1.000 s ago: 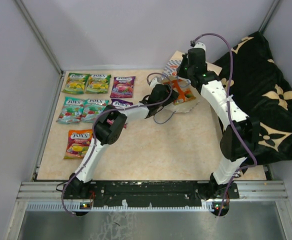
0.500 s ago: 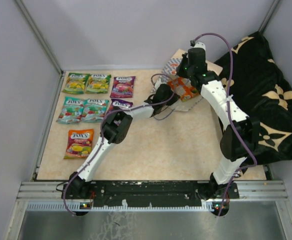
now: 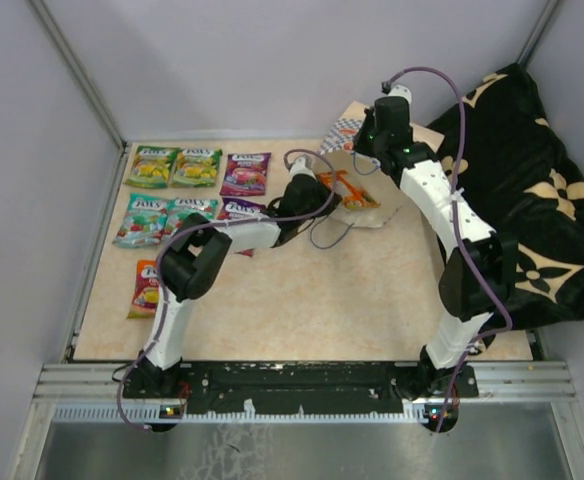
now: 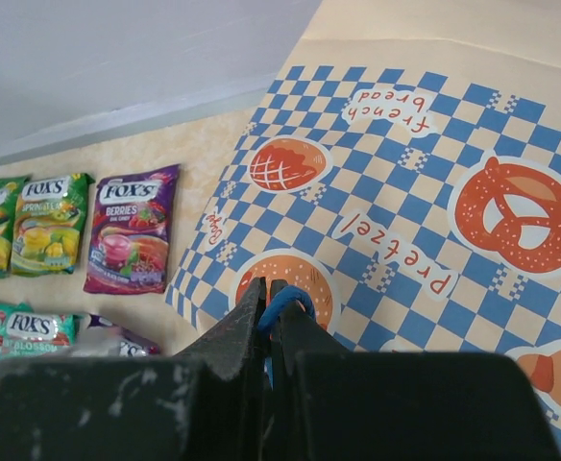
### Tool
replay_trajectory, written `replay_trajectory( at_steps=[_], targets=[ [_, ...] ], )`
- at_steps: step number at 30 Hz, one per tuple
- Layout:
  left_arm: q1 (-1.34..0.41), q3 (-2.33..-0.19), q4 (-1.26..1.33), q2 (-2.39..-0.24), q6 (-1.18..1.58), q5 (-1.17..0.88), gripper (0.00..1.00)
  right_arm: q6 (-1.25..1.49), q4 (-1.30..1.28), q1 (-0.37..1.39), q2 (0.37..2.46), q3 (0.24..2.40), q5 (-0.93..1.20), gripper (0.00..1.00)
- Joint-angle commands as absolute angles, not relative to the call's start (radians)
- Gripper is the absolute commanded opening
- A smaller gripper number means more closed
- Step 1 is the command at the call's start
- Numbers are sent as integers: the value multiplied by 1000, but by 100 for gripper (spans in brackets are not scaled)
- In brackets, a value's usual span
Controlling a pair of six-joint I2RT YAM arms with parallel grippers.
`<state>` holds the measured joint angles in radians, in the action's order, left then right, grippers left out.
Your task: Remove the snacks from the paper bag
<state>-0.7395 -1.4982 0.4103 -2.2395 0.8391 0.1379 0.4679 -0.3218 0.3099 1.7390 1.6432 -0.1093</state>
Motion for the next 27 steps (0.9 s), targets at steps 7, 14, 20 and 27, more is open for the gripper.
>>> replay_trajectory(
  at_steps=[7, 14, 20, 27],
  targets=[
    [-750, -1123, 555, -1758, 673, 70, 0, 483, -264, 299, 1761, 1689, -191, 0],
    [-749, -978, 488, -1415, 555, 68, 0, 491, -267, 299, 1800, 1707, -198, 0],
    [-749, -987, 391, -1220, 473, 73, 0, 497, -264, 299, 1828, 1716, -199, 0],
    [-749, -1036, 280, -1104, 399, 73, 0, 497, -281, 299, 1850, 1755, -199, 0]
  ],
)
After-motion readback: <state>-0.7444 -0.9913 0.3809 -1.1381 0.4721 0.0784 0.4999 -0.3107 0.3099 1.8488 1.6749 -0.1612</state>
